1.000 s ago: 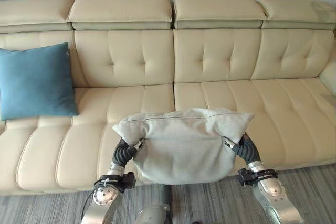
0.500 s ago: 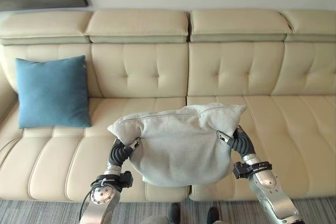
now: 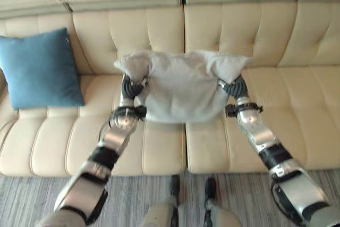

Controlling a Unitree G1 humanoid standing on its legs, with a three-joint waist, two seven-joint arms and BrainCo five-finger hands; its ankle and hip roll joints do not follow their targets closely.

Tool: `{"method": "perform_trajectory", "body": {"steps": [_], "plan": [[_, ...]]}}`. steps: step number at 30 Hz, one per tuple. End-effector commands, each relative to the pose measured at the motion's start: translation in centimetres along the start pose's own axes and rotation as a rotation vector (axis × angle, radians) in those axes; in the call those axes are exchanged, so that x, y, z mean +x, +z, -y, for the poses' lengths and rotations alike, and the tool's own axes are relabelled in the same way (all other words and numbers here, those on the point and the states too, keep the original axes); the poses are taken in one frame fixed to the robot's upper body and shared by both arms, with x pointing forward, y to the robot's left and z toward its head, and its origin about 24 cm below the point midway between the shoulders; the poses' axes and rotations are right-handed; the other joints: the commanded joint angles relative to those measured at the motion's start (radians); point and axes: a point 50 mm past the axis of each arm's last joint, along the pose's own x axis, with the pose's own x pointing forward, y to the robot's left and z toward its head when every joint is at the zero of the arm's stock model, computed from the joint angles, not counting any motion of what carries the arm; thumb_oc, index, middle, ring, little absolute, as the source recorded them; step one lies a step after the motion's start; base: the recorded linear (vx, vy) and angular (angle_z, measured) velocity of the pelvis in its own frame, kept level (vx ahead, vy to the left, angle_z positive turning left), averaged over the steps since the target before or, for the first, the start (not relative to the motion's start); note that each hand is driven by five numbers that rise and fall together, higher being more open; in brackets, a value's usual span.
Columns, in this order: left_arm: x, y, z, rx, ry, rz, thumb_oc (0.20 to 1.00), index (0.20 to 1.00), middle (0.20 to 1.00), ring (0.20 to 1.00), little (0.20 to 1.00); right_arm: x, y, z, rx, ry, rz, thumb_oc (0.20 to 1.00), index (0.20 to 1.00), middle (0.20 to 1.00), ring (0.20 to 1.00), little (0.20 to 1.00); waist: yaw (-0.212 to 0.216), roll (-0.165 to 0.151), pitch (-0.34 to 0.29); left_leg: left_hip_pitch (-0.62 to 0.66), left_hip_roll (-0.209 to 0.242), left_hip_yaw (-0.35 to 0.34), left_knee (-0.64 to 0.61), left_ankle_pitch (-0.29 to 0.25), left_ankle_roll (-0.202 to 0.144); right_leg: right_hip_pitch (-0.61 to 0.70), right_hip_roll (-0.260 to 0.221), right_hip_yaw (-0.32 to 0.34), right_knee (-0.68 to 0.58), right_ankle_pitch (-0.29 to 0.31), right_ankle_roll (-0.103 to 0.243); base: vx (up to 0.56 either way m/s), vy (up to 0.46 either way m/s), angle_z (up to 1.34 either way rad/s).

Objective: Pick up all the scattered cushions and arrange them neatly on the sofa.

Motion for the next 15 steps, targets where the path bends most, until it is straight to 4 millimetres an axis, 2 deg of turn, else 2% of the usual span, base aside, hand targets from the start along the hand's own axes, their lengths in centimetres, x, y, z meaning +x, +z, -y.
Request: {"method": "perform_trajectory", "body": {"steps": [1, 5, 8, 12, 13, 15], "plan": [[2.1, 5.2, 0.6, -0.025, -0.011, 0.246, 1.000, 1.000, 1.000, 1.000, 1.000, 1.9, 7.7, -0.2, 0.057, -0.063, 0.330, 1.000, 1.000, 1.000, 1.000, 1.000, 0.009, -0.032, -0.020, 0.017, 0.031, -0.016, -0.025, -0.057, -0.064, -0.021, -0.022, 0.035, 0.097, -0.097, 0.055, -0.03, 0.001, -0.07], [3.7, 4.5, 0.4, 0.000, -0.045, 0.155, 1.000, 1.000, 1.000, 1.000, 1.000, 3.3, 7.1, 0.9, 0.043, -0.088, 0.258, 1.000, 1.000, 1.000, 1.000, 1.000, 0.003, -0.029, -0.011, -0.015, 0.029, -0.018, -0.036, -0.036, -0.072, -0.049, -0.022, 0.035, 0.084, -0.079, 0.057, -0.02, 0.001, -0.02], [4.1, 3.0, -0.9, 0.000, -0.028, 0.063, 1.000, 1.000, 1.000, 1.000, 1.000, 4.0, 5.8, 1.6, 0.068, -0.108, 0.160, 1.000, 1.000, 1.000, 1.000, 1.000, -0.001, -0.027, 0.002, -0.020, 0.027, -0.020, -0.037, -0.039, -0.075, -0.055, -0.017, 0.041, 0.072, -0.073, 0.058, -0.01, 0.001, -0.01], [4.7, 2.0, -3.2, -0.057, 0.049, -0.011, 1.000, 1.000, 1.000, 1.000, 1.000, 4.7, 5.6, 3.0, 0.138, -0.160, 0.117, 1.000, 1.000, 1.000, 1.000, 1.000, -0.002, -0.032, 0.009, -0.018, 0.026, -0.018, -0.037, -0.039, -0.079, -0.050, -0.014, 0.044, 0.062, -0.067, 0.059, 0.00, 0.000, 0.00], [4.7, 2.0, -3.2, -0.057, 0.049, -0.010, 1.000, 1.000, 1.000, 1.000, 1.000, 4.7, 5.6, 3.0, 0.138, -0.160, 0.117, 1.000, 1.000, 1.000, 1.000, 1.000, -0.002, -0.033, 0.008, -0.022, 0.026, -0.018, -0.037, -0.035, -0.079, -0.053, -0.014, 0.044, 0.060, -0.063, 0.059, 0.00, 0.000, 0.00], [5.2, 1.7, -6.9, -0.148, 0.167, -0.037, 1.000, 1.000, 1.000, 1.000, 1.000, 5.3, 6.0, 5.7, 0.190, -0.242, 0.117, 1.000, 1.000, 1.000, 1.000, 1.000, -0.002, -0.036, 0.006, -0.008, 0.026, -0.019, -0.037, -0.046, -0.084, -0.036, -0.012, 0.047, 0.052, -0.068, 0.058, 0.00, 0.000, 0.00]]}}
